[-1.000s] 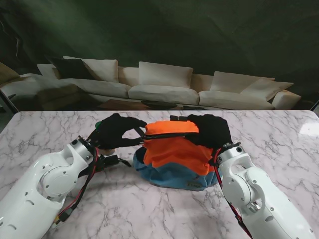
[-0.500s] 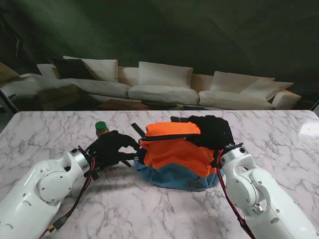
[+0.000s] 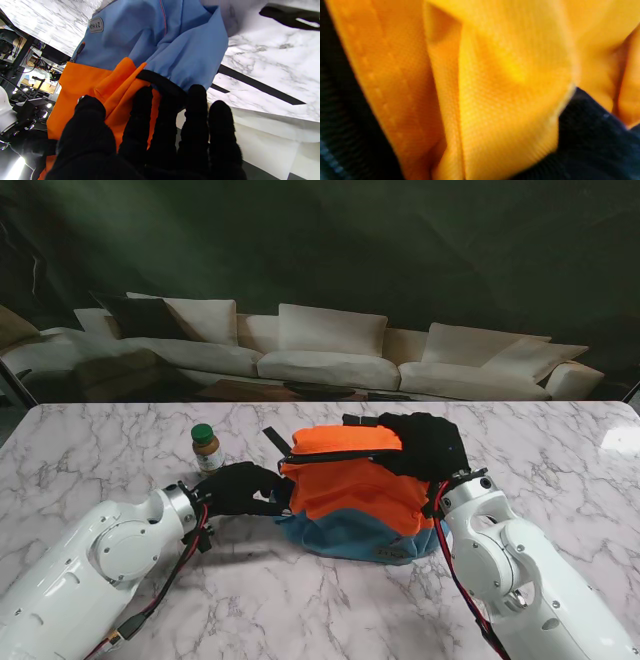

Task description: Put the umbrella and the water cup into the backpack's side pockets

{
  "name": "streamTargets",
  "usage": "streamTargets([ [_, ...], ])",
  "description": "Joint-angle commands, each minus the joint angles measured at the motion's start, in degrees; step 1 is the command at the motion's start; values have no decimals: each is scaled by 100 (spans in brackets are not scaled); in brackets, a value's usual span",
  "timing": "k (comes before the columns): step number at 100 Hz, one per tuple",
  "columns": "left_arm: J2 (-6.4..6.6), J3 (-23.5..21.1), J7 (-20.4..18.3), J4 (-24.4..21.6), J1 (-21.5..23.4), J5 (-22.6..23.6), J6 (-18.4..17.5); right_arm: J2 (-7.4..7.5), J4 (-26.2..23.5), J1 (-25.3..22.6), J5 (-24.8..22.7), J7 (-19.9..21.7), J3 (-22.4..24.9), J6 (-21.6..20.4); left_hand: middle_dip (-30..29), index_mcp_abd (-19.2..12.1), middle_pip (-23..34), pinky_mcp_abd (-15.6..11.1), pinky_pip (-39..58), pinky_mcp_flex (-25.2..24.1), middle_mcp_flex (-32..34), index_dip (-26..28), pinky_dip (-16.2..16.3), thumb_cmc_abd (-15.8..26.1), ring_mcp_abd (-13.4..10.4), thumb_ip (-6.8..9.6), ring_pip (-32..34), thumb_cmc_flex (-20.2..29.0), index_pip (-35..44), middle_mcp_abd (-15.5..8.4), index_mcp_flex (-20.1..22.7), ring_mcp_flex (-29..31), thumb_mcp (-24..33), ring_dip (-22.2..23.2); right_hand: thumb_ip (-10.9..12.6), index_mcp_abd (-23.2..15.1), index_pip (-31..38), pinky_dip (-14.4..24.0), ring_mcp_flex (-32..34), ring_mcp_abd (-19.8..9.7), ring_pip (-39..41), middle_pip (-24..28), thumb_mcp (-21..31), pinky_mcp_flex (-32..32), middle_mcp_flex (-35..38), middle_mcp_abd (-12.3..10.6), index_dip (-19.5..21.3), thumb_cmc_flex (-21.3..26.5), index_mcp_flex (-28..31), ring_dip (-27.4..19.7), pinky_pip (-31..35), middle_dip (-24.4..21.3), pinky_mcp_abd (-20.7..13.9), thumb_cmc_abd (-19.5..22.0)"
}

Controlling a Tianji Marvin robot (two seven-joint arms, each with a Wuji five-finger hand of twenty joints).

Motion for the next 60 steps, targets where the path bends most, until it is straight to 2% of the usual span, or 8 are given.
streamTargets([
  [1,2,66,-154,38,-32,-35,21,-8,70,-17,10,4,-47,43,-107,-347,-144,-59,228,-87,-265,-143,122,237,47,-88,109,-24,-196,-74,-201,-11,-16,55,138,-656,277,25,366,-242,639,277,614,41,130,-184,255,747,218,117,333,51,-54,441],
  [9,5,150,-171,66,-85,-54,3,-10,88,13,28,13,-80,53,-206,-706,-262,-60,201,-120,-383,-272,137,233,57,-91,81,14,-458,-45,-461,-54,-15,56,140,-654,274,25,364,-238,632,279,607,40,130,-183,254,750,212,113,332,52,-53,449],
  [17,10,212,-224,55,-117,-131,1,-8,103,37,29,26,-104,61,-273,-934,-322,-61,155,-169,-468,-630,167,317,71,-91,66,-5,-1024,22,-752,-96,-27,73,141,-650,275,24,364,-236,626,276,600,32,122,-185,253,755,210,110,327,51,-51,453],
  [27,17,254,-273,20,-143,-179,-10,-10,114,50,40,31,-121,73,-289,-1135,-360,-55,126,-205,-502,-1042,191,348,86,-93,63,-19,-1480,34,-1104,-123,-29,89,143,-650,274,23,362,-225,612,275,591,24,122,-185,252,757,206,104,321,51,-47,463],
  [36,33,267,-320,-11,-151,-145,-46,-11,122,51,43,20,-128,72,-299,-1232,-396,-49,105,-225,-540,-1302,204,383,79,-97,63,-39,-1687,28,-1242,-135,-32,97,145,-653,275,23,364,-224,606,274,585,23,119,-184,249,760,204,101,318,51,-44,469],
  [46,61,248,-373,-27,-151,40,-83,-13,130,54,55,19,-132,71,-286,-1158,-375,-48,83,-240,-473,-1280,202,427,100,-99,47,-57,-1508,36,-938,-144,-35,89,146,-649,277,22,365,-224,604,273,577,17,116,-185,248,763,203,100,314,51,-41,471],
  [53,69,208,-336,-21,-138,229,-109,-12,136,58,58,22,-134,70,-224,-833,-299,-22,68,-208,-275,-724,206,405,96,-112,45,-54,-718,35,-111,-91,-33,65,147,-651,276,22,361,-215,594,271,574,14,114,-184,246,762,203,96,312,50,-39,476],
  [60,67,139,-278,-28,-98,406,-103,-13,141,61,65,24,-140,71,-197,-561,-245,-27,76,-186,-187,-484,204,477,98,-105,57,-61,-290,37,506,-63,-36,58,149,-651,276,22,363,-213,590,270,572,10,112,-186,245,766,202,94,309,50,-37,482],
])
